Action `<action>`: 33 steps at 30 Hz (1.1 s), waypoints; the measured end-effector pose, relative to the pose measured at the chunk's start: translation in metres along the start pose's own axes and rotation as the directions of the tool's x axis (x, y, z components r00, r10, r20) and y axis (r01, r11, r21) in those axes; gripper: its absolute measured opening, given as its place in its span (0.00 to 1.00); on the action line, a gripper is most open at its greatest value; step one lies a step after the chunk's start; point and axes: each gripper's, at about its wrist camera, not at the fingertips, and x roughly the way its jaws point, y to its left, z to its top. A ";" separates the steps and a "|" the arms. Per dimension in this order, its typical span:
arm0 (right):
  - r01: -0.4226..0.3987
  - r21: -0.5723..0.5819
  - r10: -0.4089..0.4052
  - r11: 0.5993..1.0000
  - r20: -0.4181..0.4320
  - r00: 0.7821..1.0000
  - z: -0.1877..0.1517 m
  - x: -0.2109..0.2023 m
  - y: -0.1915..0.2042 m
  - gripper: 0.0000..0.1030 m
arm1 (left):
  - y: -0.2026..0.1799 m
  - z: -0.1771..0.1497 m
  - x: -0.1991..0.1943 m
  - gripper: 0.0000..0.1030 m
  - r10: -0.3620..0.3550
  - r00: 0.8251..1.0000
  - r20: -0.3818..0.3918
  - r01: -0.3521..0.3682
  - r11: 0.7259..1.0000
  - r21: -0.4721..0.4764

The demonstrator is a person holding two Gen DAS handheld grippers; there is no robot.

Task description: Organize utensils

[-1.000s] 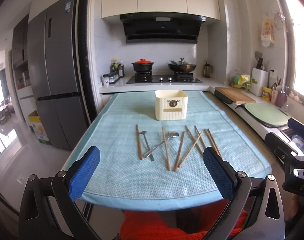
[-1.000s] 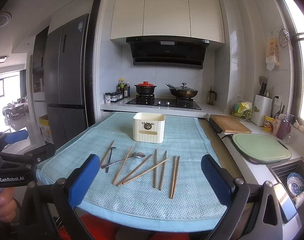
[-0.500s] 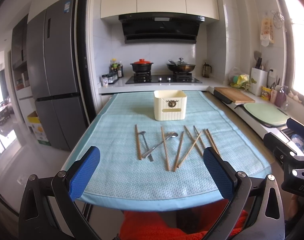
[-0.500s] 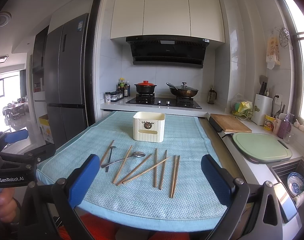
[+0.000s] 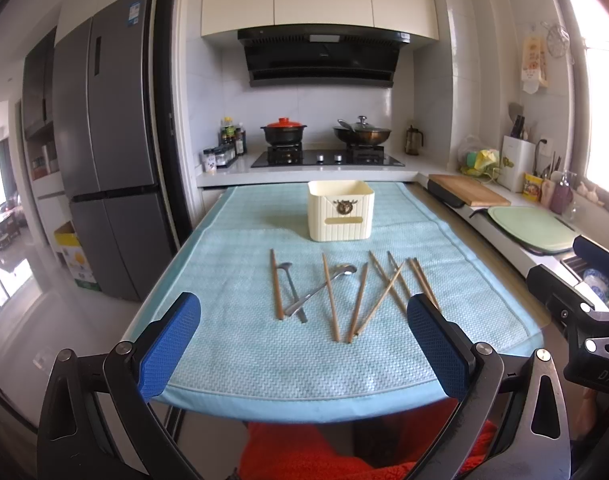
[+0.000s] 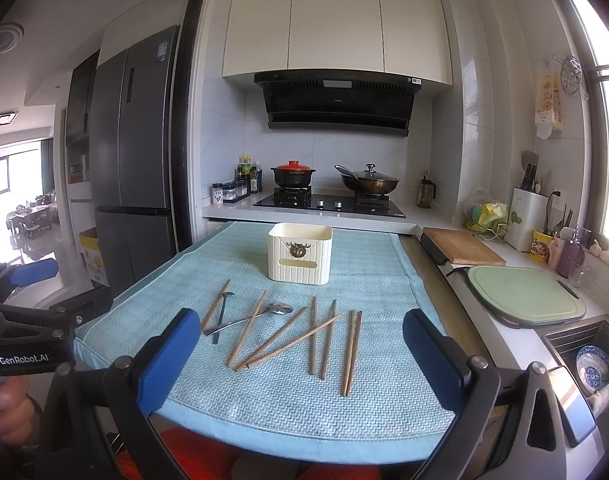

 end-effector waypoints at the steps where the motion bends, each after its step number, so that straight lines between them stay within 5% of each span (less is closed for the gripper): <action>1: 0.000 0.000 0.000 1.000 -0.001 1.000 0.000 0.000 0.000 1.00 | 0.000 0.000 0.000 1.00 0.001 1.000 0.000 -0.001 1.000 0.000; 19: -0.002 0.002 0.002 1.000 0.000 1.000 0.003 0.005 0.000 1.00 | 0.004 0.001 0.008 1.00 -0.011 1.000 -0.027 0.012 1.000 0.013; 33: -0.009 0.040 0.012 0.999 -0.059 0.998 0.004 0.054 -0.022 1.00 | 0.009 -0.007 0.077 1.00 -0.044 0.976 -0.212 0.048 0.999 0.017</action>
